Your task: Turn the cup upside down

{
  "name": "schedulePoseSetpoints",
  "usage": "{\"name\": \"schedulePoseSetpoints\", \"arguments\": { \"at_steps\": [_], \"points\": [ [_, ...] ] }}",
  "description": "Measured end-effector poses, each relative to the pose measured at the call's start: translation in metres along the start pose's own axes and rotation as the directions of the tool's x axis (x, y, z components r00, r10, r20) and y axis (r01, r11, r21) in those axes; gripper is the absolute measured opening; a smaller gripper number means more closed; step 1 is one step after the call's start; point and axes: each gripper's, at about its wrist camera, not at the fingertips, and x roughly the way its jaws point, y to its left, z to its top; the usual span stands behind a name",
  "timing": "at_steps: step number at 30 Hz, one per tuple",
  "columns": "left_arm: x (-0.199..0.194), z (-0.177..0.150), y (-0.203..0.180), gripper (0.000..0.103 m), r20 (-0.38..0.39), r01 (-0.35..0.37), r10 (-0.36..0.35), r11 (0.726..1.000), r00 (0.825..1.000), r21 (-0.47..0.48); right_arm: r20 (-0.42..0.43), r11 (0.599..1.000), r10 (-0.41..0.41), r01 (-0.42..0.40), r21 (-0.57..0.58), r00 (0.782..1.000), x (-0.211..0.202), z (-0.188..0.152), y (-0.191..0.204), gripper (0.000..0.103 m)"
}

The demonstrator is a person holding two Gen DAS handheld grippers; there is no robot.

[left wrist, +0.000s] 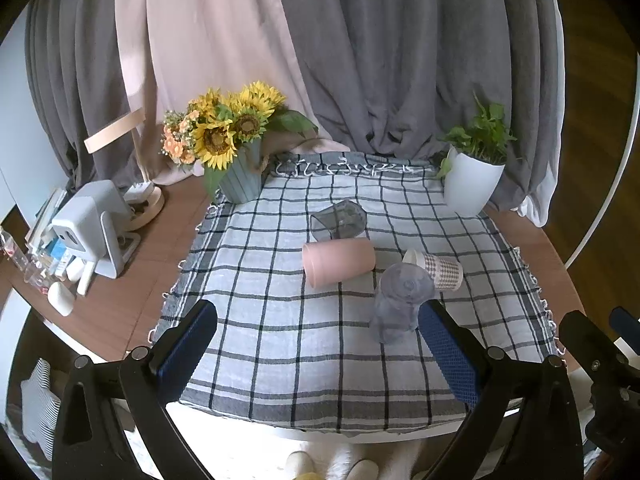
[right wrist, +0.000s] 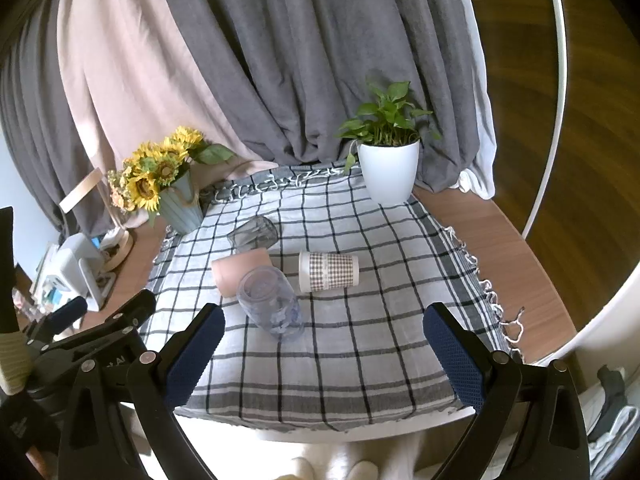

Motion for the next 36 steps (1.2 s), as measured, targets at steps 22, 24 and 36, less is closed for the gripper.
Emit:
{"name": "schedulePoseSetpoints", "arguments": {
  "at_steps": [22,24,36],
  "points": [
    [-0.006,0.004,0.0,0.103,0.022,-0.04,0.04,0.999,0.999,0.007,-0.012,1.0,0.009,-0.009,-0.002,1.0,0.011,0.006,0.0,0.1],
    [-0.005,0.004,0.0,0.103,0.018,-0.041,0.041,0.999,0.999,0.008,-0.012,1.0,0.007,-0.007,-0.003,1.0,0.011,0.006,0.0,0.1],
    [-0.003,0.005,0.0,0.103,0.012,-0.042,0.042,0.999,0.999,0.009,-0.02,1.0,0.007,-0.007,-0.008,1.0,0.016,0.007,0.002,0.1]
  ]
}}
